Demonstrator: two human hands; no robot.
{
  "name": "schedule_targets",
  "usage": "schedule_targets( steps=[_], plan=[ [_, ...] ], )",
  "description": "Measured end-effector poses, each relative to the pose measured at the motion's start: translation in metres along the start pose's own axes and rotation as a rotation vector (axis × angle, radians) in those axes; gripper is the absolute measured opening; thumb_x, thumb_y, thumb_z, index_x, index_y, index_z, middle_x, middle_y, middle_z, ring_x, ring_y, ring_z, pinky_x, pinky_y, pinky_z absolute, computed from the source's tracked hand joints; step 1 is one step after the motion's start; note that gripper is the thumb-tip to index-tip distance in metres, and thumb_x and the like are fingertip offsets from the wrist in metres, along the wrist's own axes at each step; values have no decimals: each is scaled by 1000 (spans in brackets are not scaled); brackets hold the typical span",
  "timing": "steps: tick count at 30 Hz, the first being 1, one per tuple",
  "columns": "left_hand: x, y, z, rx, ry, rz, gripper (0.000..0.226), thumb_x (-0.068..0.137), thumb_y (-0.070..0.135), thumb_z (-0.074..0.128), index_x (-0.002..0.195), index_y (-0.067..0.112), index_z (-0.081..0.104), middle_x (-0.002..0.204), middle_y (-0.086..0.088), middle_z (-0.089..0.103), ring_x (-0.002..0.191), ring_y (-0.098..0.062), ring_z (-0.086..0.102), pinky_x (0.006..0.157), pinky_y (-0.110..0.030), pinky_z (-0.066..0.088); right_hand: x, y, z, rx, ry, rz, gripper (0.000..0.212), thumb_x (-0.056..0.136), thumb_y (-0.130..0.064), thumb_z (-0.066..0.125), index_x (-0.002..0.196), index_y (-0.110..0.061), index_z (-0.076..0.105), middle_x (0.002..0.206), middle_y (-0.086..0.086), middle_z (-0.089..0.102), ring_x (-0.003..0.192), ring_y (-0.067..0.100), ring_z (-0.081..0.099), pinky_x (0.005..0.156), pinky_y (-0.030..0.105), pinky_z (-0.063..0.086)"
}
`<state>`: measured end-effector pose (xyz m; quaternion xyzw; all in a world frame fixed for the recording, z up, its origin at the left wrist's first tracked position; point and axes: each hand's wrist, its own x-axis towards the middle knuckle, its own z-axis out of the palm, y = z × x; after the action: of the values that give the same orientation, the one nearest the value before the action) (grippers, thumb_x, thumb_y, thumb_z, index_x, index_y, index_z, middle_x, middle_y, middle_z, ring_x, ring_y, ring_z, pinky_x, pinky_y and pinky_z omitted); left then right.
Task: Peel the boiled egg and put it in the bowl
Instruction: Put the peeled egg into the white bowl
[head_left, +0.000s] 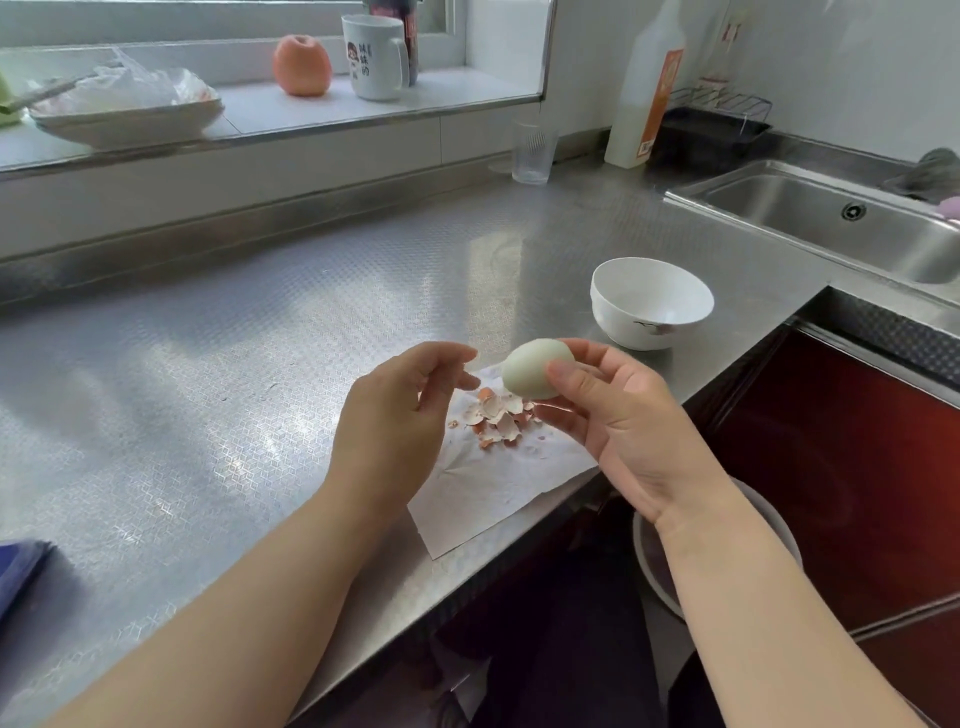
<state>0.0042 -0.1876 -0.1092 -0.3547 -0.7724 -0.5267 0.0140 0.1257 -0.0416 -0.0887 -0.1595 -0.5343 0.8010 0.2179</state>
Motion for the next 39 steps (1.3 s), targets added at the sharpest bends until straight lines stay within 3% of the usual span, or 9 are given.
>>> schedule_targets(
  steps=[3,7,10,15,19,23,30,36,39],
  plan=[
    [-1,1,1,102,-1,32,23,94,15,65,109,31,71,98,18,74,101,-2,65,91,-25,48,0,-11,-5,-60,67,-58,49,72,-26,73,114,-7,58,105,13,71,91,19,69,75,25,56],
    [-3,0,1,94,-40,16,26,91,11,68,109,29,70,104,15,71,102,-4,65,93,-33,51,17,-38,-28,-202,224,-204,29,80,-23,74,103,-14,60,98,8,71,85,17,69,76,30,55],
    [-3,2,4,76,-55,24,27,90,12,70,111,28,69,108,14,69,104,-5,63,94,-36,51,45,-64,-52,-531,367,-265,24,80,-23,74,97,-22,57,100,8,69,84,22,66,78,38,53],
    [-4,5,4,52,-59,24,28,90,17,69,115,30,67,106,15,69,105,-4,63,94,-35,51,92,-89,-75,-1221,394,-70,28,76,-29,70,101,-26,57,103,0,62,93,21,59,70,32,45],
    [-5,4,4,54,-46,27,24,92,19,67,114,27,67,106,15,69,106,-6,63,94,-38,50,111,-89,-77,-1517,285,19,39,79,-25,67,117,-26,57,119,4,60,107,25,55,86,36,47],
    [-3,3,4,42,-22,18,18,94,19,64,109,26,70,103,14,70,101,-6,64,91,-34,51,116,-84,-80,-1600,226,76,35,79,-32,69,110,-23,54,118,4,60,107,26,55,88,38,46],
    [0,0,5,35,-22,-32,23,95,16,64,97,38,68,92,24,67,90,12,59,74,-4,41,112,-82,-79,-1581,276,-85,24,90,-29,58,112,-23,66,124,3,62,113,25,55,92,36,44],
    [0,1,6,-35,-48,-71,13,97,36,59,98,34,72,83,25,72,55,5,56,58,-28,47,66,-62,-52,-1627,339,-531,18,95,-24,48,97,-17,65,98,6,65,96,30,55,74,38,45],
    [-1,2,2,-14,-42,-63,15,96,41,59,96,33,72,82,23,71,57,4,56,59,-19,43,37,-44,-33,-1527,254,-504,16,94,-27,50,95,-20,65,93,-2,67,88,24,59,69,34,46]
  ],
)
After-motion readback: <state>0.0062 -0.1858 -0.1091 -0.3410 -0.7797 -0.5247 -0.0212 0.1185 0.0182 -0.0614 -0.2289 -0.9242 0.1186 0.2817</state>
